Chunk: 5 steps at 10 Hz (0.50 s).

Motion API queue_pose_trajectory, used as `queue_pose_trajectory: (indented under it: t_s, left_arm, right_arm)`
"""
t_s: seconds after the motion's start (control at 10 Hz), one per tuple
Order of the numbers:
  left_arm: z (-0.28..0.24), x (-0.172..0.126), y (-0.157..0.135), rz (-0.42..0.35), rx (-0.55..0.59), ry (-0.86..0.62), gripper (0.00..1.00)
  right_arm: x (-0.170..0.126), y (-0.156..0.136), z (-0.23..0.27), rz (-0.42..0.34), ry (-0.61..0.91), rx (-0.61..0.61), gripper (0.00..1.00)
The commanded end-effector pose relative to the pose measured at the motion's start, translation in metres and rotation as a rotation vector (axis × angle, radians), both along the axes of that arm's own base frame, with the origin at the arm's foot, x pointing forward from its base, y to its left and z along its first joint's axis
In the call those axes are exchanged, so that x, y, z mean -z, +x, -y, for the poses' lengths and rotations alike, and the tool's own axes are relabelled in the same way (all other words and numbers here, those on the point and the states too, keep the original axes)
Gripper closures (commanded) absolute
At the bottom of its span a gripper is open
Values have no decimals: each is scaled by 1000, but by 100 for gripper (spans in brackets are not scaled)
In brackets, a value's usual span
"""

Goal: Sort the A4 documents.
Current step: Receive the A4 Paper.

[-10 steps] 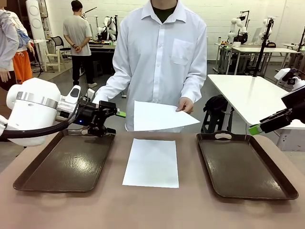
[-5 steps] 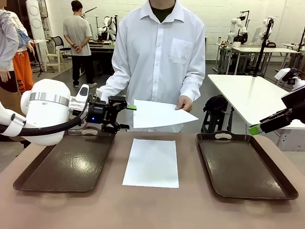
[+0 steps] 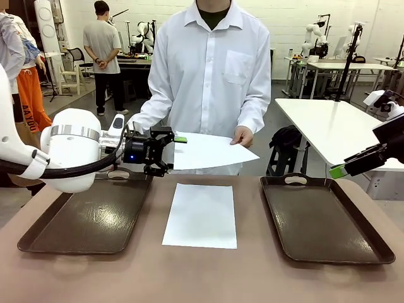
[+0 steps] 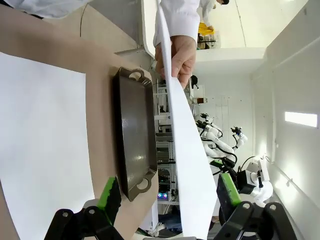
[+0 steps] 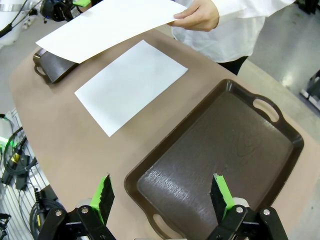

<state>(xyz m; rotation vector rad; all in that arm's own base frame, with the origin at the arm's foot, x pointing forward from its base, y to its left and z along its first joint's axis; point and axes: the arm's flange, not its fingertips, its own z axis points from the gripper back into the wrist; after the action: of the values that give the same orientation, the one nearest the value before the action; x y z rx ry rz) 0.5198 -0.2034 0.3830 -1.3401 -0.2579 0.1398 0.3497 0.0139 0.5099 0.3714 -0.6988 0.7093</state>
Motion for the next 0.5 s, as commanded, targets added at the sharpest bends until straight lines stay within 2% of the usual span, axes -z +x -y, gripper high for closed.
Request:
queue_pose_trajectory:
  t_s: [0.0,0.4]
  left_arm:
    - [10,5,8,-30,0,-38,0]
    - [14,8,11,-5,7,-114,0]
  right_arm:
    - [3,2,0,-3,14,-14,0]
    - [3,2,0,-3,14,-14,0]
